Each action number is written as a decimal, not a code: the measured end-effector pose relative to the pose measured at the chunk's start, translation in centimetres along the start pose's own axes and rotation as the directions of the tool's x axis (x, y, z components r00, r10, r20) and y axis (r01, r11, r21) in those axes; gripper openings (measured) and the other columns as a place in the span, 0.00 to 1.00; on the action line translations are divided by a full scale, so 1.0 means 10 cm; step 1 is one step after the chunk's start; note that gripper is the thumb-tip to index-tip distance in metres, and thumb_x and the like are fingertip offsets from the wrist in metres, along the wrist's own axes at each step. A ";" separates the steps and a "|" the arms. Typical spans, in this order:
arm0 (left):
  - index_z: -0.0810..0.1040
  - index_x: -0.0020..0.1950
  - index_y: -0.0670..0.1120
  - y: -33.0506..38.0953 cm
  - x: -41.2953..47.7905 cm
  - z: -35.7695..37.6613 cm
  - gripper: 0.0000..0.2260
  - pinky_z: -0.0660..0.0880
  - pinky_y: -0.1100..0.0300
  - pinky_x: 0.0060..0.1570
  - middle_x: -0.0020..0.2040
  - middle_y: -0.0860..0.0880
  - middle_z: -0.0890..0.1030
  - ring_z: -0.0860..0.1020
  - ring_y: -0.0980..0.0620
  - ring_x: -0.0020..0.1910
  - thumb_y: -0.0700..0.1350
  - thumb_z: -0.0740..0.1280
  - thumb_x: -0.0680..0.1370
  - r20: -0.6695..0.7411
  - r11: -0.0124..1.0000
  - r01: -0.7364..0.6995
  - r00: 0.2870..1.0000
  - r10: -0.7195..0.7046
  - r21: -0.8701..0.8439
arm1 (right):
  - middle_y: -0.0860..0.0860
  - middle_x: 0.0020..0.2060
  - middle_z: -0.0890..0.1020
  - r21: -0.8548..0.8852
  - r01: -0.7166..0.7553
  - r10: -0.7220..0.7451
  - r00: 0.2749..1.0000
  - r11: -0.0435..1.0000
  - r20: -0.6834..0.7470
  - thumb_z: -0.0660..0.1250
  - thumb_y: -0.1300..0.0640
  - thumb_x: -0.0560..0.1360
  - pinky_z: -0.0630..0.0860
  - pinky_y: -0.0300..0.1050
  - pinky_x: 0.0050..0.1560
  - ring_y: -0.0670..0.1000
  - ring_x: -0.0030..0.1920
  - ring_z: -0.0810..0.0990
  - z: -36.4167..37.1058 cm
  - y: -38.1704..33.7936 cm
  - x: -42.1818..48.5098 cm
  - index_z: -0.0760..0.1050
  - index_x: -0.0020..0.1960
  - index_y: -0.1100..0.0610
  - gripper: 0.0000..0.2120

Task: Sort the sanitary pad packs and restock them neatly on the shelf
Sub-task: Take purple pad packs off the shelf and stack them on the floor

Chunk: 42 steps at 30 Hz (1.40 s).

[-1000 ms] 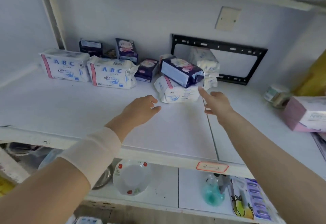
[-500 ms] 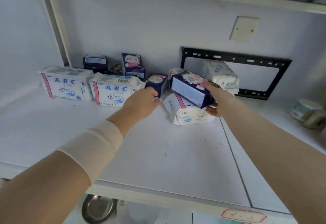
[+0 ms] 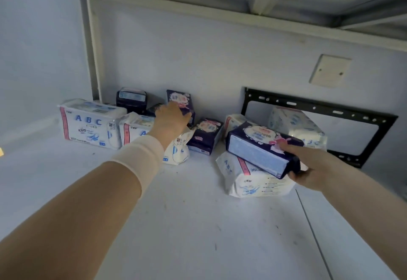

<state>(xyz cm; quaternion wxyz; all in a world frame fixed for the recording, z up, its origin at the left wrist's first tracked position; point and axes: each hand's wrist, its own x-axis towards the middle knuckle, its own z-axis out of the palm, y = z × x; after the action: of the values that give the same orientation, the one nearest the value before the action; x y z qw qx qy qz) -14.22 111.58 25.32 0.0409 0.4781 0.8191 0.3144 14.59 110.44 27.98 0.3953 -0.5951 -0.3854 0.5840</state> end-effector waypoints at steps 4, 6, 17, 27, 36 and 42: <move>0.62 0.68 0.34 -0.08 0.22 0.04 0.29 0.63 0.51 0.63 0.67 0.36 0.68 0.66 0.39 0.67 0.56 0.59 0.79 0.043 0.997 0.070 0.997 -0.071 0.029 | 0.53 0.36 0.77 -0.005 0.032 -0.032 0.999 0.999 0.015 0.71 0.60 0.71 0.75 0.39 0.24 0.49 0.33 0.77 -0.02 -0.02 0.08 0.71 0.41 0.58 0.09; 0.61 0.68 0.34 -0.10 0.28 0.03 0.29 0.64 0.51 0.63 0.67 0.36 0.68 0.66 0.38 0.67 0.56 0.59 0.79 0.041 0.995 0.095 0.995 -0.096 0.021 | 0.54 0.34 0.79 0.045 0.037 -0.039 0.998 0.998 0.042 0.71 0.61 0.71 0.75 0.43 0.20 0.50 0.25 0.80 0.00 -0.07 0.10 0.72 0.42 0.59 0.07; 0.69 0.67 0.38 -0.23 0.71 0.20 0.28 0.70 0.52 0.60 0.66 0.38 0.71 0.72 0.40 0.63 0.60 0.54 0.79 0.128 0.993 0.106 0.986 -0.111 0.046 | 0.52 0.36 0.77 -0.007 0.114 -0.114 0.993 0.993 0.039 0.70 0.52 0.71 0.70 0.32 0.19 0.49 0.33 0.74 0.45 -0.29 0.46 0.73 0.50 0.54 0.11; 0.63 0.72 0.41 -0.21 0.92 0.27 0.37 0.64 0.49 0.67 0.71 0.40 0.66 0.68 0.40 0.67 0.68 0.56 0.74 0.210 0.975 0.220 0.955 -0.207 -0.038 | 0.53 0.34 0.74 0.042 0.141 -0.141 0.990 0.989 0.000 0.70 0.51 0.72 0.68 0.42 0.32 0.51 0.32 0.72 0.66 -0.26 0.69 0.69 0.38 0.56 0.12; 0.74 0.59 0.38 -0.20 1.01 0.19 0.26 0.73 0.54 0.58 0.57 0.42 0.76 0.75 0.43 0.57 0.55 0.72 0.69 0.143 0.857 0.274 0.961 -0.235 -0.436 | 0.54 0.36 0.75 0.047 0.105 -0.107 0.994 0.993 0.037 0.71 0.51 0.71 0.69 0.44 0.33 0.52 0.34 0.73 0.74 -0.26 0.76 0.70 0.40 0.56 0.12; 0.73 0.54 0.38 -0.07 0.80 -0.07 0.22 0.78 0.50 0.52 0.51 0.40 0.80 0.79 0.44 0.49 0.48 0.76 0.67 0.154 0.606 0.225 0.974 -0.168 -0.763 | 0.54 0.36 0.75 0.063 0.079 -0.082 0.995 0.995 0.059 0.72 0.52 0.70 0.70 0.45 0.34 0.52 0.35 0.73 0.74 -0.28 0.63 0.70 0.40 0.57 0.13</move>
<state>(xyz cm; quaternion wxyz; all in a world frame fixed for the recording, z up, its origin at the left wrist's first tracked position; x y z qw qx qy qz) -19.32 117.46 27.32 0.3039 0.3311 0.6496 0.6132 7.35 117.52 28.07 0.4243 -0.5485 -0.4032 0.5971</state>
